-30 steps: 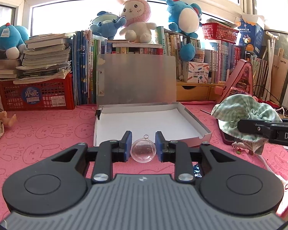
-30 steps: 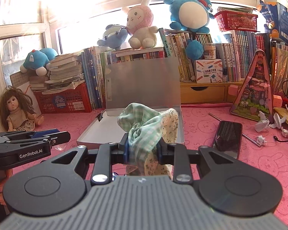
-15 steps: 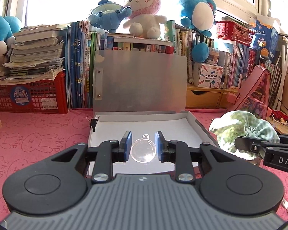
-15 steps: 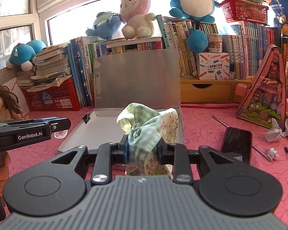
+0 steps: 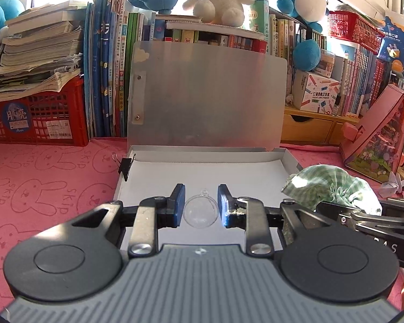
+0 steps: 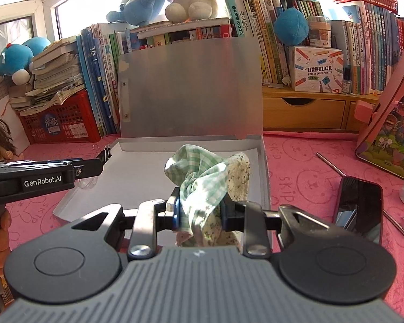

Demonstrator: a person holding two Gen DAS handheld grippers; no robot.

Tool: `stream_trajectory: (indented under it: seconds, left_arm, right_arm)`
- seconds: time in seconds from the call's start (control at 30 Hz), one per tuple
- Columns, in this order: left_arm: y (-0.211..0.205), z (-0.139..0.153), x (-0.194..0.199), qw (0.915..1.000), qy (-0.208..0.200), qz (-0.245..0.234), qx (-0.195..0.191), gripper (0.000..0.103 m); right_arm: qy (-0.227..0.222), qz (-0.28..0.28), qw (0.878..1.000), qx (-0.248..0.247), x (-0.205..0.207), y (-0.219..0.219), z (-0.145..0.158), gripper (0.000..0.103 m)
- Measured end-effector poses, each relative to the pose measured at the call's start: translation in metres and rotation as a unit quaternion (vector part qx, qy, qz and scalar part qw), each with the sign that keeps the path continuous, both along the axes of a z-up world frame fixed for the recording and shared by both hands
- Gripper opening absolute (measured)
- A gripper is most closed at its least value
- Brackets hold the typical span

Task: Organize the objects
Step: 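Carry the fabric and clear lid into the white box with both grippers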

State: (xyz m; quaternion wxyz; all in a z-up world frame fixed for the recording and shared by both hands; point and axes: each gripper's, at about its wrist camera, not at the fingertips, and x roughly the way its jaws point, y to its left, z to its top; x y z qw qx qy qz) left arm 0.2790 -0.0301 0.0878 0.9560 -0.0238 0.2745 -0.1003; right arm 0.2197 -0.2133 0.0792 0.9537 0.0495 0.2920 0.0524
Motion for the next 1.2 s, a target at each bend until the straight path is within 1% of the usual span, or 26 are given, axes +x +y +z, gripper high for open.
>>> stream_trajectory:
  seconds: [0.13,0.27,0.4,0.73,1.07,1.2]
  left_arm:
    - [-0.004,-0.011,0.01,0.9999,0.01,0.002,0.014,0.031]
    - [-0.006,-0.023,0.02,0.9994,0.024,0.005,0.024,0.031]
    - [-0.008,-0.034,0.028,0.9989,0.035,0.01,0.03,0.031]
    - [-0.009,-0.052,0.04,0.9976,0.055,0.018,0.036,0.031]
    - [-0.017,-0.065,0.044,0.9965,0.068,0.016,0.044,0.031]
    - [-0.019,-0.067,0.044,0.9963,0.071,0.012,0.047,0.031]
  right_arm:
    - [0.022,0.004,1.0,0.001,0.015,-0.001,-0.014,0.032]
    - [0.046,0.0,0.999,0.014,0.027,-0.005,-0.027,0.032]
    - [0.058,-0.004,0.998,0.013,0.034,-0.005,-0.036,0.032]
    - [0.078,-0.009,0.997,0.002,0.046,-0.005,-0.051,0.033]
    - [0.078,-0.004,0.997,-0.014,0.048,0.001,-0.053,0.035]
    - [0.077,-0.005,0.997,-0.012,0.048,0.001,-0.052,0.039]
